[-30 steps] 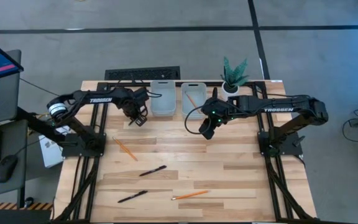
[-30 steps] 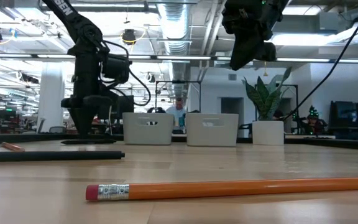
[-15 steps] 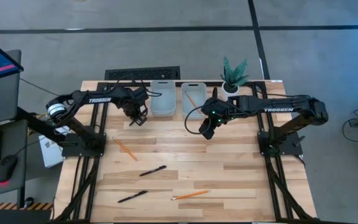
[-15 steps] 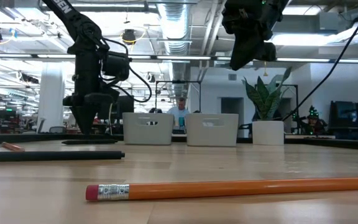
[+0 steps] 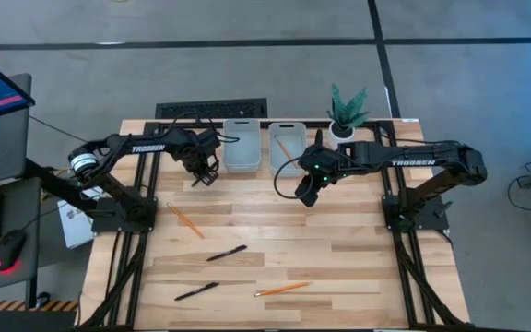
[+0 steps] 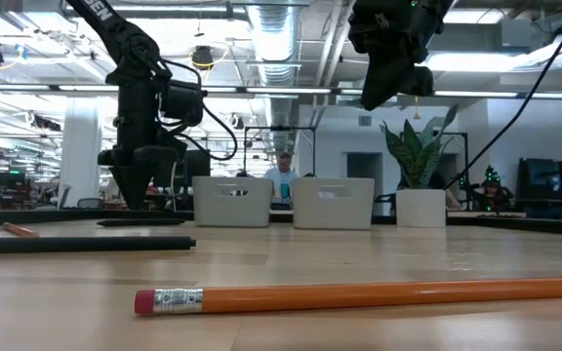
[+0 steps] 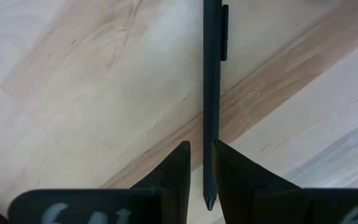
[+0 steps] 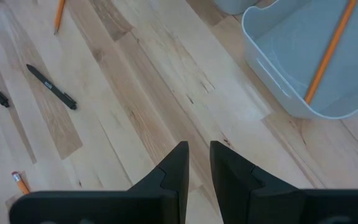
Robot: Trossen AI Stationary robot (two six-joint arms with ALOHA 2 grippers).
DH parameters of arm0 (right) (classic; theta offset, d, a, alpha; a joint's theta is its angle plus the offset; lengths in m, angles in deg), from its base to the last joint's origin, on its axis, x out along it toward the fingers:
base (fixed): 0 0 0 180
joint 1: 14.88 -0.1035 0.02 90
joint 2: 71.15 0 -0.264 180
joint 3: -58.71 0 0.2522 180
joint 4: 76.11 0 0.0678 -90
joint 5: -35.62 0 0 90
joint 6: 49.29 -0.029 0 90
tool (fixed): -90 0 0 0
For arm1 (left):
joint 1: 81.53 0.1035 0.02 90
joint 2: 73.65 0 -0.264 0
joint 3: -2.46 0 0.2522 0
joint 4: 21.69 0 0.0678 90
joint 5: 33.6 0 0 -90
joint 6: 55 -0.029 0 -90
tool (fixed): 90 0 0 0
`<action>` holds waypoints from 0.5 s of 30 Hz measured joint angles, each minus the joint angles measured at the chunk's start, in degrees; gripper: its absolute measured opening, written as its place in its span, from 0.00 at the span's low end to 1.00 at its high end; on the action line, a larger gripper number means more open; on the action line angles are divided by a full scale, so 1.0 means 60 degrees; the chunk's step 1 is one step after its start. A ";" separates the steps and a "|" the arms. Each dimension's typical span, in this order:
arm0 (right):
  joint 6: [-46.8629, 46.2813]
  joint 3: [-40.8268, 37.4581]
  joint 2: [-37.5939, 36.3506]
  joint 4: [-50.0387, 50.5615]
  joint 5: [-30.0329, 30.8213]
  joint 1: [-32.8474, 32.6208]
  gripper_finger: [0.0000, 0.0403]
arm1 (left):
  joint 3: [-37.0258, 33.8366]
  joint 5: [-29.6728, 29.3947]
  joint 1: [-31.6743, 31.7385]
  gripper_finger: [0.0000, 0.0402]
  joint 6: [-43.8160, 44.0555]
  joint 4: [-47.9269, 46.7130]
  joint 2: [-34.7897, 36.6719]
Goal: Sort pens & pencils
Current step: Put the top black pen into the left gray bin
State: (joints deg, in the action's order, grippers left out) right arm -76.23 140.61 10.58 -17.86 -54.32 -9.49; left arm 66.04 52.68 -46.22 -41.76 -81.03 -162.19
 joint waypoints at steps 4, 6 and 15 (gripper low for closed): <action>0.0000 0.0000 0.0000 0.0000 0.0002 0.0000 0.22 | 0.0000 0.0000 0.0000 0.14 -0.0324 0.0000 0.0004; 0.0000 0.0000 0.0000 0.0000 0.0003 0.0000 0.22 | 0.0000 0.0000 0.0000 0.14 -0.0329 -0.0003 0.0004; 0.0003 0.0000 0.0000 0.0000 0.0000 0.0000 0.22 | 0.0001 -0.0022 0.0000 0.14 -0.0406 -0.0001 0.0007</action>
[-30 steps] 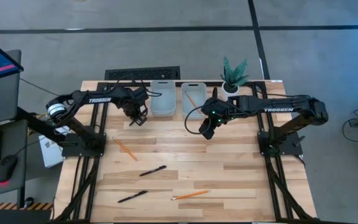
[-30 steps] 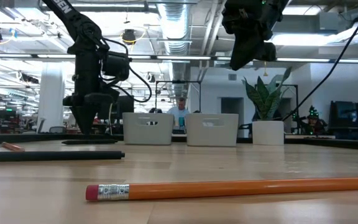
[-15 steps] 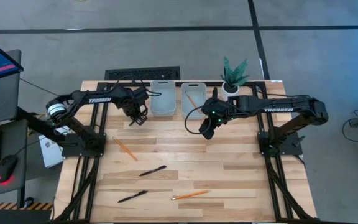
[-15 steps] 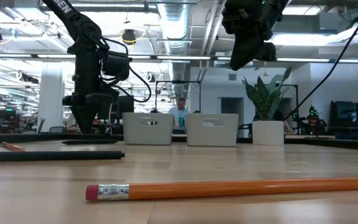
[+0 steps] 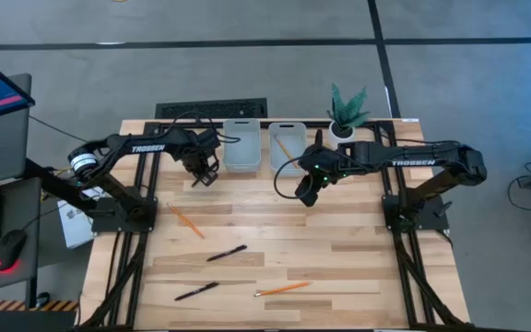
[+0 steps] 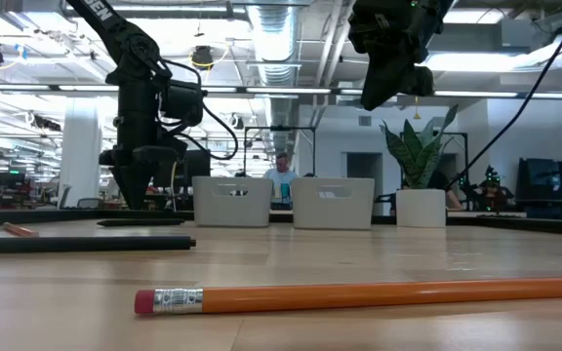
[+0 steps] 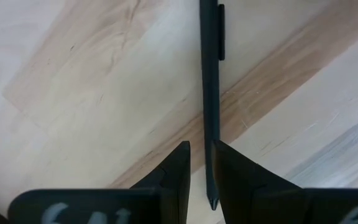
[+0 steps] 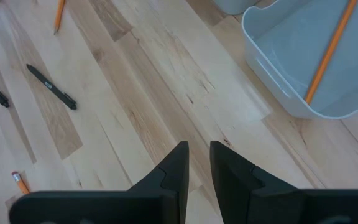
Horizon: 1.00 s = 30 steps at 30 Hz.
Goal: Sort pens & pencils
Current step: Put the top black pen into the left gray bin
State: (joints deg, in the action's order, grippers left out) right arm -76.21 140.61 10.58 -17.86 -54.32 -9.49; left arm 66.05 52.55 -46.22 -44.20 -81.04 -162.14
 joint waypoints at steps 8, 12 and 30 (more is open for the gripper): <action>0.0001 0.0000 0.0000 -0.0001 0.0000 0.0000 0.22 | 0.0003 0.0085 -0.0004 0.14 -0.0204 -0.0003 0.0000; 0.0053 0.0000 0.0000 -0.0004 0.0000 0.0000 0.22 | 0.0003 0.0087 -0.0004 0.14 -0.0183 -0.0003 0.0000; 0.0077 0.0000 0.0000 -0.0004 0.0000 0.0000 0.22 | 0.0003 0.0341 -0.0004 0.33 -0.0283 0.0001 0.0000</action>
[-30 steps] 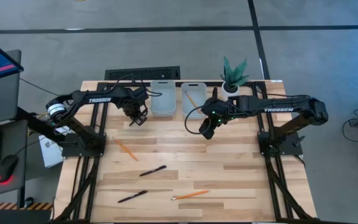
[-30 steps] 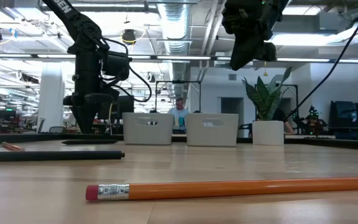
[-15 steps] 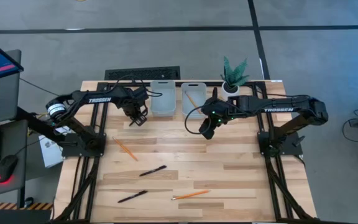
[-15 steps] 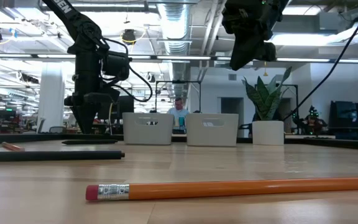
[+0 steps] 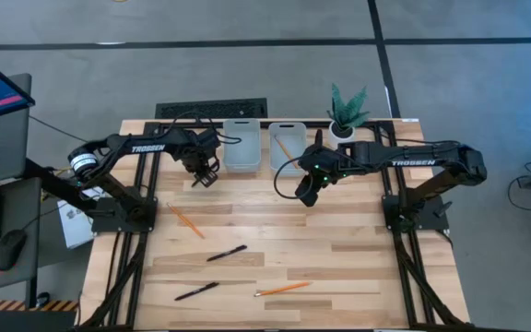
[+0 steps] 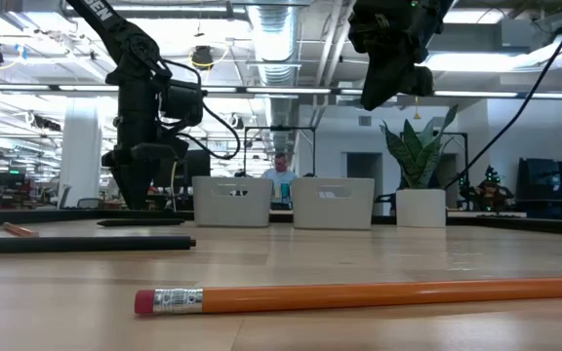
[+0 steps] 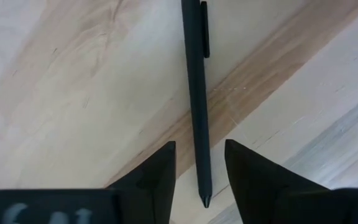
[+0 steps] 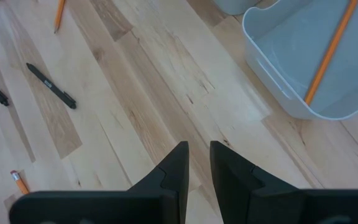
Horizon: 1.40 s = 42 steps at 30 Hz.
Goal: Sort pens & pencils
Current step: Put the top black pen into the left gray bin
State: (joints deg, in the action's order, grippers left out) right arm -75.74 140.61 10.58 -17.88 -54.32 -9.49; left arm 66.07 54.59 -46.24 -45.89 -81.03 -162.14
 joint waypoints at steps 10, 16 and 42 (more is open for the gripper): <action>0.0018 0.0000 0.0000 0.0004 0.0000 0.0000 0.22 | 0.0000 -0.0282 0.0000 0.33 0.0103 0.0005 0.0000; 0.0011 0.0000 0.0000 0.0003 0.0000 0.0000 0.22 | 0.0000 -0.0323 -0.0003 0.33 0.0115 0.0004 0.0001; 0.0004 0.0000 0.0000 -0.0033 0.0000 0.0003 0.22 | -0.0407 0.0131 -0.0069 0.33 -0.0075 0.0484 0.0002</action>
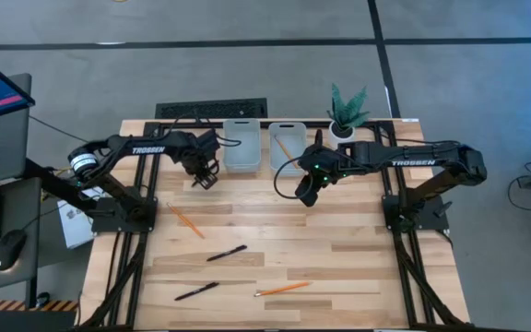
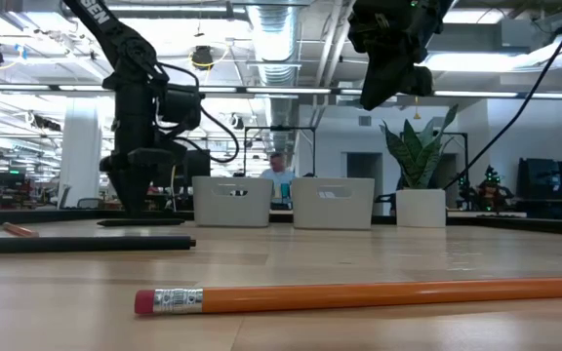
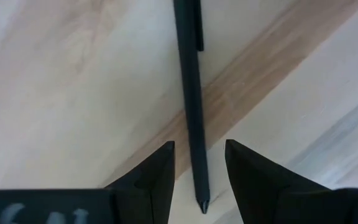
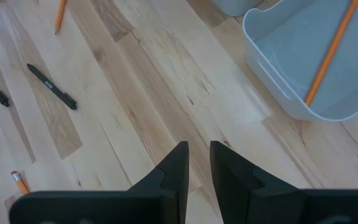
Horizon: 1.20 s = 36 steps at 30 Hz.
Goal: Sort pens & pencils
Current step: Put the top black pen into the left gray bin
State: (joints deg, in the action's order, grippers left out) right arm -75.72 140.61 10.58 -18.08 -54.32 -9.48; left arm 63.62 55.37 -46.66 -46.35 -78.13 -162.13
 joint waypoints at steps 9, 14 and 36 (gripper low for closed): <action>-0.0004 0.0000 0.0000 0.0000 0.0000 -0.0002 0.22 | -0.0117 0.0313 -0.0002 0.33 0.0264 0.0023 -0.0002; -0.0004 0.0000 0.0000 0.0000 0.0001 0.0001 0.22 | -0.0117 0.0304 0.0047 0.33 0.0323 0.0033 -0.0122; 0.0000 0.0000 0.0000 -0.0026 0.0003 -0.0003 0.22 | -0.0092 0.0204 0.0098 0.17 0.0611 0.0075 -0.0822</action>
State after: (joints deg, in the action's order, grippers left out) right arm -75.72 140.61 10.58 -18.23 -54.30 -9.49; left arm 63.07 56.60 -46.07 -42.68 -77.68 -167.06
